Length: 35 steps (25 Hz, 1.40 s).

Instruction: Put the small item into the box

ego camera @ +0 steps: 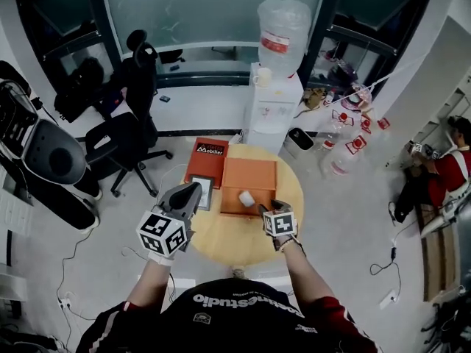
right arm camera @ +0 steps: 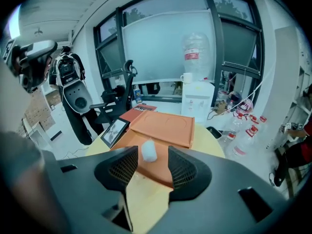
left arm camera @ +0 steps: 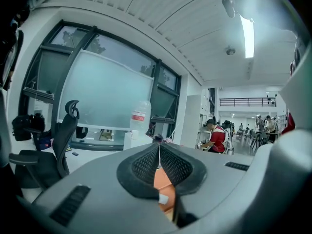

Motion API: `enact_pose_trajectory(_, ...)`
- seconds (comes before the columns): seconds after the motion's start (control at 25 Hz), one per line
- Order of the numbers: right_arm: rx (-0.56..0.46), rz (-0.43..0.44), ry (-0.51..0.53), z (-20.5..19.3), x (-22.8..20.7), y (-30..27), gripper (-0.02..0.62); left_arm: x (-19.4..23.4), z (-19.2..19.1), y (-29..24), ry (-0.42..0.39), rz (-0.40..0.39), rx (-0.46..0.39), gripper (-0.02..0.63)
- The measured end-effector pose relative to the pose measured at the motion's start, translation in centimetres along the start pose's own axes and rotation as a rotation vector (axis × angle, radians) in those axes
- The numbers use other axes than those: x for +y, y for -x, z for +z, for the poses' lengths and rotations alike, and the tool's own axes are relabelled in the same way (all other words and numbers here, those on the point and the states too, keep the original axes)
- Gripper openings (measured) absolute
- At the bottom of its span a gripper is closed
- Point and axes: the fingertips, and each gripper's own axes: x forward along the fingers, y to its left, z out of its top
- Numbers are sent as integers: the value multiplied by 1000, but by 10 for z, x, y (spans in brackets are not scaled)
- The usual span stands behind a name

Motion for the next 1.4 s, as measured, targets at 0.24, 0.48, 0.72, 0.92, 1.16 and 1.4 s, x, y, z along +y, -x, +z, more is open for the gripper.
enact_pose_trajectory(0.24,-48,-50,-82,-6,-8,41,215,-9,13,4,-15,-43,-18,21)
enact_pose_trajectory(0.48,-135,-81,-103,3,-10,87,215,-18,23,16,-22,-64,-38,21)
enact_pose_trajectory(0.72,-255,-117,-125,26,-3,140,215,-25,25,41,-30,-68,-46,21)
enact_pose_trajectory(0.92,-336,-115,-94,46,14,178,215,-27,23,62,-26,-54,-54,21)
enact_pose_trajectory(1.16,-423,-89,-83,65,55,222,215,-30,24,101,-29,-39,-77,21)
enact_pose_trajectory(1.4,-493,-124,14,69,94,264,215,-38,26,136,-24,-43,-98,21)
